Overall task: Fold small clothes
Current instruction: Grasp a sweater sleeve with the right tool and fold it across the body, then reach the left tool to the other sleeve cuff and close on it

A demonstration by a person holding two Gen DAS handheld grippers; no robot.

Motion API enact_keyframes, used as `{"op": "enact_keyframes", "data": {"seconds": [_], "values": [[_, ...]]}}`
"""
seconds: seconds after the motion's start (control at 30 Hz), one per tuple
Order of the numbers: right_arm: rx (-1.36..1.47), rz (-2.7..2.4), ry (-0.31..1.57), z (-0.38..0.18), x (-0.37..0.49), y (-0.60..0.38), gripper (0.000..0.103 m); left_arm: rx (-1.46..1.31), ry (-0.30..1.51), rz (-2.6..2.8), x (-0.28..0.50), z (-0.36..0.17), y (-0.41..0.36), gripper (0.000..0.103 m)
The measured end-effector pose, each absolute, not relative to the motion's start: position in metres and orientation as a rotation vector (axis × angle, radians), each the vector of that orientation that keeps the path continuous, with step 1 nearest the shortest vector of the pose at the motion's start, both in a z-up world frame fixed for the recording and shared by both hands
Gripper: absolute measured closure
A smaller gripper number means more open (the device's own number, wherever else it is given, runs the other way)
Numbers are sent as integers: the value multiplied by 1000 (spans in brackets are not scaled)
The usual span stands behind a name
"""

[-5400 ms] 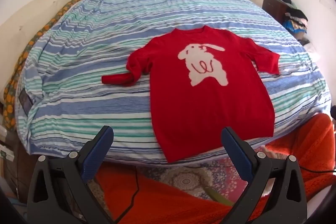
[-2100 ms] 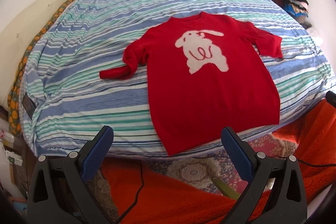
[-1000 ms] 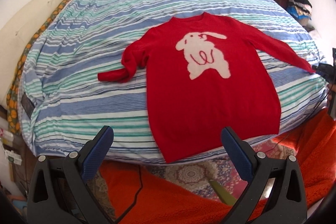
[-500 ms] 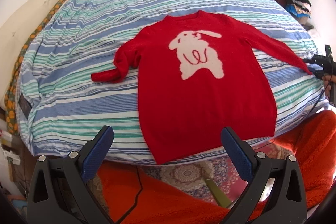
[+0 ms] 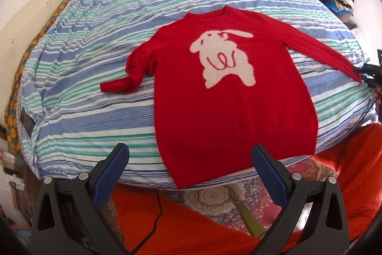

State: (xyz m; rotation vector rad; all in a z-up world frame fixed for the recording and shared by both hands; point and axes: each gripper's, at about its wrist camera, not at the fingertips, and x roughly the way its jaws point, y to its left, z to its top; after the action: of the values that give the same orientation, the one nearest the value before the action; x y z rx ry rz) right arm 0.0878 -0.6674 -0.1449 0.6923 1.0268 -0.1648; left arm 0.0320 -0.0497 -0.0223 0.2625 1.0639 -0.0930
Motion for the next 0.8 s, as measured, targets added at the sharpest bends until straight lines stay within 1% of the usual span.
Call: {"op": "enact_keyframes", "data": {"seconds": [0.03,0.13,0.2,0.27,0.33,0.43,0.47,0.5,0.53,0.63,0.67,0.7,0.73,0.77,0.8], "values": [[729,-177,995,-143,83,-671,65,255,1063,-86,32,-22,-47,1],[784,-228,952,-131,65,-679,65,212,1089,-70,34,-28,-36,1],[744,-268,922,-117,56,-674,65,183,1113,-70,37,-34,-32,1],[701,-189,904,-104,58,-659,65,165,1138,-83,42,-41,-33,1],[689,-83,930,-104,69,-641,65,169,1148,-100,46,-44,-37,1],[644,-134,1058,-133,81,-629,65,203,1141,-87,51,-45,-37,1],[640,-191,1099,-144,79,-630,73,206,1137,-78,52,-45,-33,1],[646,-231,1089,-146,73,-633,79,203,1131,-71,53,-46,-28,1],[629,-267,1066,-140,68,-630,79,196,1126,-64,53,-47,-22,1],[437,-306,1016,-105,56,-594,74,166,1116,-65,59,-63,-9,1],[407,-268,991,-93,51,-577,70,161,1118,-72,63,-72,-9,1],[390,-213,975,-84,48,-556,61,161,1122,-84,69,-82,-11,1],[378,-152,969,-76,46,-533,56,167,1123,-101,74,-93,-16,1],[366,-83,964,-71,45,-507,53,181,1125,-119,80,-104,-23,1],[352,-8,962,-68,44,-480,53,200,1126,-140,84,-116,-31,1]]}}
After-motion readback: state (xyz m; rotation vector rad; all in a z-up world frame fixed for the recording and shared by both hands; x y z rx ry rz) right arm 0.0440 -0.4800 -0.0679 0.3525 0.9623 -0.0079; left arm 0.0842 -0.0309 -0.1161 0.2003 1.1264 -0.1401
